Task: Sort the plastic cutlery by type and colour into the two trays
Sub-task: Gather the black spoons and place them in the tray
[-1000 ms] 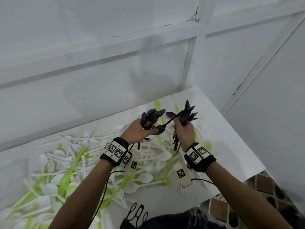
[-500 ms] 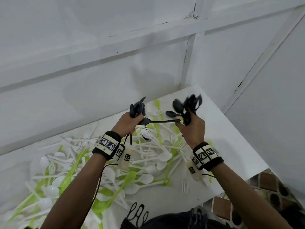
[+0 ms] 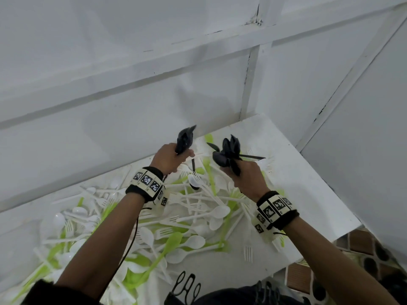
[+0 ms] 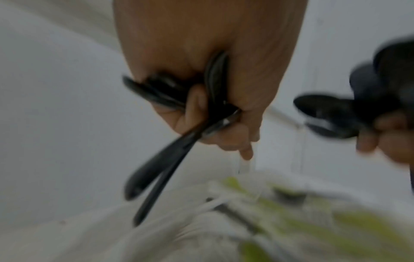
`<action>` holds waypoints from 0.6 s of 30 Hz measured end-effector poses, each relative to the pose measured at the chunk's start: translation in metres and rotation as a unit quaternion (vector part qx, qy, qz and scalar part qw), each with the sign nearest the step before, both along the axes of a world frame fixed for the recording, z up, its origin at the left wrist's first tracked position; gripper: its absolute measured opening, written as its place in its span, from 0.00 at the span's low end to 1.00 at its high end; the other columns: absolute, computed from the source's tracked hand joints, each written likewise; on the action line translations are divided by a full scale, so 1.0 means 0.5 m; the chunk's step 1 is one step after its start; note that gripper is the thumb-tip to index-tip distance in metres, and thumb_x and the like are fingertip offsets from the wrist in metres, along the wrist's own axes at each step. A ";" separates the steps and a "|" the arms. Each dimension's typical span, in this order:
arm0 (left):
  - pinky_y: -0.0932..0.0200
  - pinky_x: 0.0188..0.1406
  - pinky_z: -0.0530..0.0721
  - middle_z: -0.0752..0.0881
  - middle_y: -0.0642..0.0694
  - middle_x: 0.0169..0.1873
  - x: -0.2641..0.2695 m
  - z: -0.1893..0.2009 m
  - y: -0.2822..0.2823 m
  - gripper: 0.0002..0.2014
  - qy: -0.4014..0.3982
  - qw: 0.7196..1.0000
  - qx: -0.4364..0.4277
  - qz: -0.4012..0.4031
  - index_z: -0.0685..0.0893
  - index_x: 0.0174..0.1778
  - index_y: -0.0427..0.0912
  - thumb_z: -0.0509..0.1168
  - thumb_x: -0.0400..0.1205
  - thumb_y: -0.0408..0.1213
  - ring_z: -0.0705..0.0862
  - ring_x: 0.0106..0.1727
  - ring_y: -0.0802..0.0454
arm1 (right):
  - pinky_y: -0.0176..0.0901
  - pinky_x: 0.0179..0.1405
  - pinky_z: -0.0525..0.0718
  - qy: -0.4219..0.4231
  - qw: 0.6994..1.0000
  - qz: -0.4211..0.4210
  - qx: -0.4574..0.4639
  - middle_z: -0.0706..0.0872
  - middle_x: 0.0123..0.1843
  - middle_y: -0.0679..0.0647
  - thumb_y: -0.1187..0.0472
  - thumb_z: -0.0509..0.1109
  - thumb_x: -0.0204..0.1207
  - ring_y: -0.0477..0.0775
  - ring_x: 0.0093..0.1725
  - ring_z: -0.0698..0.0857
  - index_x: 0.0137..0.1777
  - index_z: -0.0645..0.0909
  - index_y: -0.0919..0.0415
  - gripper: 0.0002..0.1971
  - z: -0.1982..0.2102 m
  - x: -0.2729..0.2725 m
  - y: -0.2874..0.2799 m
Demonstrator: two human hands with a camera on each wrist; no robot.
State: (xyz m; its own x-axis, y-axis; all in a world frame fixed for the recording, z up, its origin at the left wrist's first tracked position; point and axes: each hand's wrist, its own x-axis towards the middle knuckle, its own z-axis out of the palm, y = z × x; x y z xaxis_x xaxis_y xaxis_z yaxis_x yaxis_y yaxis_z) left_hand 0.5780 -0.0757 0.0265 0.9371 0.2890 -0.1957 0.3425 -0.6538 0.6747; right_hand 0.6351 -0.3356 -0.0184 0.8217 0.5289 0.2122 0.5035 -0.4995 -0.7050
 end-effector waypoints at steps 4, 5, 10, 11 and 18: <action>0.51 0.37 0.77 0.88 0.42 0.40 0.016 -0.052 0.015 0.23 0.036 0.942 0.281 -0.183 0.86 0.47 0.39 0.61 0.88 0.57 0.86 0.42 0.40 | 0.49 0.30 0.83 0.053 0.998 -0.036 0.004 0.81 0.27 0.47 0.51 0.74 0.83 0.56 0.28 0.85 0.51 0.87 0.57 0.10 -0.005 0.006 -0.038; 0.52 0.38 0.79 0.90 0.43 0.43 0.019 -0.057 0.015 0.21 0.040 0.923 0.316 -0.218 0.87 0.50 0.41 0.60 0.89 0.56 0.87 0.45 0.40 | 0.50 0.30 0.84 0.048 0.998 -0.036 -0.002 0.81 0.27 0.46 0.50 0.74 0.83 0.57 0.29 0.86 0.51 0.87 0.57 0.10 -0.003 0.008 -0.045; 0.52 0.46 0.82 0.90 0.43 0.49 0.035 -0.064 0.003 0.13 0.111 0.863 0.388 -0.303 0.86 0.54 0.41 0.61 0.87 0.46 0.88 0.51 0.39 | 0.52 0.33 0.84 0.038 0.999 -0.034 -0.006 0.77 0.25 0.41 0.50 0.73 0.83 0.52 0.26 0.82 0.49 0.86 0.58 0.11 0.004 0.009 -0.069; 0.51 0.47 0.83 0.89 0.44 0.50 0.036 -0.066 0.001 0.12 0.113 0.856 0.395 -0.313 0.87 0.54 0.43 0.62 0.86 0.45 0.88 0.52 0.40 | 0.52 0.33 0.84 0.037 0.999 -0.032 -0.007 0.75 0.24 0.39 0.52 0.74 0.83 0.52 0.26 0.81 0.48 0.86 0.58 0.09 0.004 0.008 -0.072; 0.56 0.39 0.73 0.87 0.51 0.51 0.017 -0.066 -0.014 0.13 0.068 0.826 0.418 -0.371 0.89 0.53 0.51 0.61 0.88 0.50 0.87 0.51 0.45 | 0.54 0.31 0.84 0.039 0.997 -0.059 -0.016 0.78 0.26 0.44 0.53 0.75 0.81 0.58 0.28 0.84 0.44 0.84 0.60 0.10 0.013 0.030 -0.085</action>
State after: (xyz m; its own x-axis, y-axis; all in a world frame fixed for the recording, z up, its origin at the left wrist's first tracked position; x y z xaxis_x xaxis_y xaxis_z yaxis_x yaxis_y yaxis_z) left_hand 0.5863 -0.0826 -0.0067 0.9028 -0.2684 -0.3360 -0.3268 -0.9360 -0.1305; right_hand 0.6502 -0.3783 -0.0121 0.8922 0.4328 0.1293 0.3836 -0.5748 -0.7228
